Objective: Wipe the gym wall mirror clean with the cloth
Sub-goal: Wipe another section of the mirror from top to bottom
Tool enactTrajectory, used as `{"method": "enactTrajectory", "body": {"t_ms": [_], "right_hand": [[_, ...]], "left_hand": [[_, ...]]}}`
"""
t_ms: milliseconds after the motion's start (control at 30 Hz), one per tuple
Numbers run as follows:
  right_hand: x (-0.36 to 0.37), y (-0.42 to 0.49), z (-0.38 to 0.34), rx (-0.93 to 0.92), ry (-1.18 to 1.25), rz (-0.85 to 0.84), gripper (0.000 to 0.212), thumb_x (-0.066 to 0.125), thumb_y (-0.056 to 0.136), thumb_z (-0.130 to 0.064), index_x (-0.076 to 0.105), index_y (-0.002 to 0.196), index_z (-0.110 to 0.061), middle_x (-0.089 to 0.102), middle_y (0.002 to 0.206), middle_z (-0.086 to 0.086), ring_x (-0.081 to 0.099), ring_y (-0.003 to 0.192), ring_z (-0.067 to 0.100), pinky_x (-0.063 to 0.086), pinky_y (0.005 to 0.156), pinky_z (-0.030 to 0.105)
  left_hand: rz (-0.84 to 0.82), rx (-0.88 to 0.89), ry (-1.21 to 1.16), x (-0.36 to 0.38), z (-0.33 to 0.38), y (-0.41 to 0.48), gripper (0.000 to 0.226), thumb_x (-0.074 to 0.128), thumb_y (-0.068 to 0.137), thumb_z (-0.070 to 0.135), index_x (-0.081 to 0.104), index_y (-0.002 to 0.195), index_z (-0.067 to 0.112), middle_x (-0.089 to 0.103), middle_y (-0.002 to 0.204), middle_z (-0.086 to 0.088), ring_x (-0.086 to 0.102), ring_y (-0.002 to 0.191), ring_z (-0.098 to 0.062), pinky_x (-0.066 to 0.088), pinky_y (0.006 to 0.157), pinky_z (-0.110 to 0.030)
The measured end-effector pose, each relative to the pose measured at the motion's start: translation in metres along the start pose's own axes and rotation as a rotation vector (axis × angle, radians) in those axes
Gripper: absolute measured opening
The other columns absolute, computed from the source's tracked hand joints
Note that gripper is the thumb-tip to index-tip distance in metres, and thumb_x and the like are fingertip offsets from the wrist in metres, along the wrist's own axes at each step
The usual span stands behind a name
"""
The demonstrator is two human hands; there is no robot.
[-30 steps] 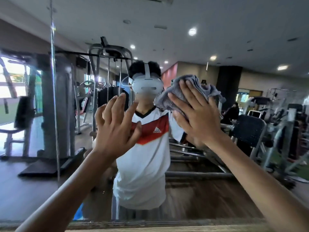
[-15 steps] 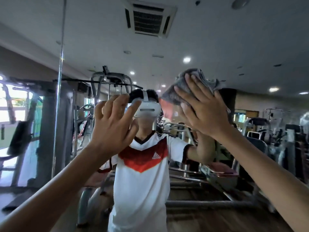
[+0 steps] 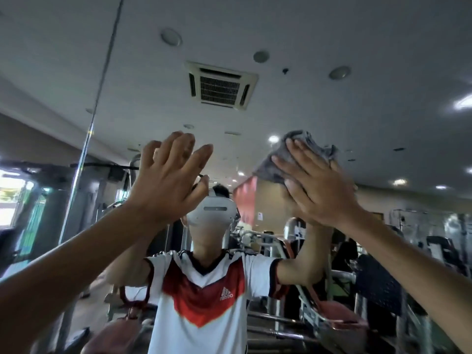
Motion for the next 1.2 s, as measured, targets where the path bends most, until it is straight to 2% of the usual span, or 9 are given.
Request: {"method": "enactTrajectory", "body": {"t_ms": [167, 333, 400, 567, 667, 733, 867, 1000, 1200], "right_hand": [[0.007, 0.079, -0.023, 0.224, 0.053, 0.103, 0.049, 0.019, 0.104, -0.041, 0.022, 0.152, -0.035, 0.018, 0.165, -0.001, 0.011, 0.153, 0.016, 0.016, 0.12, 0.047], [0.01, 0.029, -0.056, -0.4, 0.009, -0.088, 0.05, 0.029, 0.105, -0.044, 0.025, 0.155, -0.036, 0.019, 0.165, -0.002, 0.023, 0.15, 0.016, 0.032, 0.111, 0.047], [0.004, 0.015, -0.025, -0.487, 0.008, -0.093, 0.048, 0.023, 0.106, -0.045, 0.027, 0.153, -0.038, 0.023, 0.164, -0.001, 0.028, 0.148, 0.016, 0.029, 0.112, 0.045], [-0.007, 0.085, 0.063, -0.01, -0.031, 0.078, 0.054, 0.027, 0.101, -0.037, 0.035, 0.152, -0.022, 0.031, 0.16, 0.008, 0.027, 0.149, 0.023, 0.028, 0.115, 0.045], [-0.008, 0.144, 0.058, 0.322, 0.024, 0.13, 0.061, 0.016, 0.097, -0.042, 0.036, 0.153, -0.025, 0.024, 0.164, 0.003, 0.021, 0.151, 0.019, 0.023, 0.119, 0.045], [-0.002, 0.163, 0.031, 0.36, 0.009, 0.127, 0.064, 0.01, 0.096, -0.044, 0.03, 0.155, -0.029, 0.018, 0.165, 0.0, 0.013, 0.153, 0.015, 0.018, 0.121, 0.046], [0.007, 0.149, -0.035, -0.085, 0.037, 0.011, 0.054, 0.02, 0.102, -0.043, 0.025, 0.155, -0.036, 0.012, 0.165, -0.005, 0.005, 0.153, 0.013, 0.012, 0.121, 0.048], [-0.004, 0.116, -0.015, -0.51, 0.012, -0.037, 0.051, 0.035, 0.1, -0.038, 0.034, 0.15, -0.033, 0.029, 0.16, -0.001, 0.026, 0.149, 0.019, 0.021, 0.115, 0.049], [-0.009, 0.199, 0.043, 0.228, 0.033, 0.104, 0.056, 0.023, 0.1, -0.036, 0.036, 0.153, -0.028, 0.023, 0.164, 0.001, 0.017, 0.152, 0.016, 0.018, 0.122, 0.046]], "left_hand": [[0.029, -0.039, 0.025, -0.004, -0.003, 0.047, 0.06, 0.032, 0.089, 0.048, 0.051, 0.135, 0.014, 0.048, 0.13, -0.016, 0.042, 0.126, -0.032, 0.025, 0.097, -0.047], [0.017, -0.034, 0.035, -0.002, -0.022, 0.049, 0.066, 0.029, 0.093, 0.056, 0.044, 0.146, 0.02, 0.042, 0.146, -0.017, 0.036, 0.139, -0.033, 0.021, 0.106, -0.047], [0.003, -0.028, 0.046, -0.002, -0.029, 0.045, 0.066, 0.03, 0.093, 0.055, 0.041, 0.149, 0.021, 0.038, 0.153, -0.018, 0.033, 0.143, -0.032, 0.02, 0.109, -0.045], [-0.01, -0.011, 0.086, -0.008, -0.052, 0.047, 0.071, 0.028, 0.093, 0.059, 0.036, 0.153, 0.022, 0.032, 0.159, -0.015, 0.026, 0.148, -0.028, 0.013, 0.113, -0.042], [0.048, -0.116, 0.033, -0.005, -0.059, 0.044, 0.077, 0.021, 0.093, 0.062, 0.022, 0.158, 0.022, 0.013, 0.166, -0.012, 0.005, 0.155, -0.021, 0.002, 0.12, -0.043], [0.086, -0.194, 0.028, -0.003, -0.064, 0.041, 0.079, 0.015, 0.093, 0.063, 0.014, 0.159, 0.019, 0.004, 0.168, -0.011, -0.004, 0.155, -0.019, -0.003, 0.123, -0.044], [0.106, -0.237, 0.011, -0.004, -0.068, 0.038, 0.079, 0.015, 0.093, 0.062, 0.013, 0.16, 0.02, 0.001, 0.167, -0.012, -0.006, 0.155, -0.019, -0.007, 0.122, -0.038], [0.118, -0.307, -0.026, -0.005, -0.07, 0.033, 0.083, 0.015, 0.091, 0.066, 0.012, 0.16, 0.021, -0.01, 0.166, -0.017, -0.014, 0.154, -0.023, -0.01, 0.122, -0.039], [0.127, -0.353, -0.024, -0.006, -0.068, 0.029, 0.088, 0.013, 0.09, 0.066, 0.01, 0.159, 0.011, -0.006, 0.165, -0.021, -0.013, 0.154, -0.027, -0.01, 0.122, -0.04]]}}
Point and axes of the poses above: each hand's wrist, its own y-axis towards the middle knuckle, its own x-axis out of the palm, z = x × y, the point moved 5 cm from there along y, towards the middle knuckle
